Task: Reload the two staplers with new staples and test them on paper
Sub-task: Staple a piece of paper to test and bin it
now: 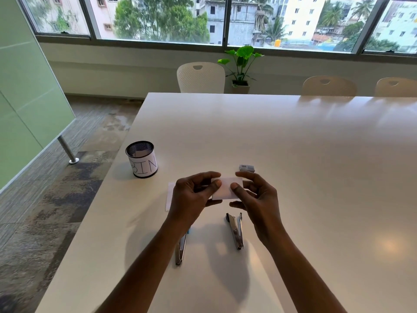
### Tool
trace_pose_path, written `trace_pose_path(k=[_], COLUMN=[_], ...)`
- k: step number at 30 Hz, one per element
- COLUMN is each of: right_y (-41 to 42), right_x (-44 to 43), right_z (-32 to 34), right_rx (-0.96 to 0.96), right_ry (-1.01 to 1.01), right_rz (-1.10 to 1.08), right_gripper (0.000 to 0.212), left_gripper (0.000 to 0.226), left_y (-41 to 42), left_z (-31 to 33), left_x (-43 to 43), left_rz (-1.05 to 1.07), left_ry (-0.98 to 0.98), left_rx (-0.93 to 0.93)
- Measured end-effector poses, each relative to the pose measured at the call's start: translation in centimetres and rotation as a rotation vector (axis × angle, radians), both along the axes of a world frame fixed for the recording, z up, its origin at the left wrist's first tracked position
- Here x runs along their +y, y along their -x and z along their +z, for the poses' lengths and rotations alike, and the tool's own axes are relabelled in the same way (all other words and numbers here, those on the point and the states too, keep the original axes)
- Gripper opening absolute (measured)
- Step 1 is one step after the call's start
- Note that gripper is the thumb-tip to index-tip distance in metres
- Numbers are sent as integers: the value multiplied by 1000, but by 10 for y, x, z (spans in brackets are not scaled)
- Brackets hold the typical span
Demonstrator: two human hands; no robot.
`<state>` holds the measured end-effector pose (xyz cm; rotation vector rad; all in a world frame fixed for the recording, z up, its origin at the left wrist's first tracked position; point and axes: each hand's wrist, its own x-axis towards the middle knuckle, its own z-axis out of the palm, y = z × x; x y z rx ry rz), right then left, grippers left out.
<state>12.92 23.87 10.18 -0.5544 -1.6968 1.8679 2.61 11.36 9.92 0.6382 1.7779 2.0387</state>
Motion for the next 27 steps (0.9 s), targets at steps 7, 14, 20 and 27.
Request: trace_pose_path(k=[7,14,20,27], right_y=[1,0,0,0], right_x=[4,7,12,13], right_z=[1,3,3,5], right_rx=[-28,-37,-25,3], right_ry=[-30,-78,-90,-125], right_rz=[-26,4,-17,-19], right_gripper=[21,19,12,14], left_gripper=[18,18,20,39], left_y=[1,2,2,-2], left_z=[1,2,1,2], left_x=[2,3,3,-1], left_rz=[13,31,4,-150], left_ry=[-8,3,32,91], left_rx=[-4,38,55,92])
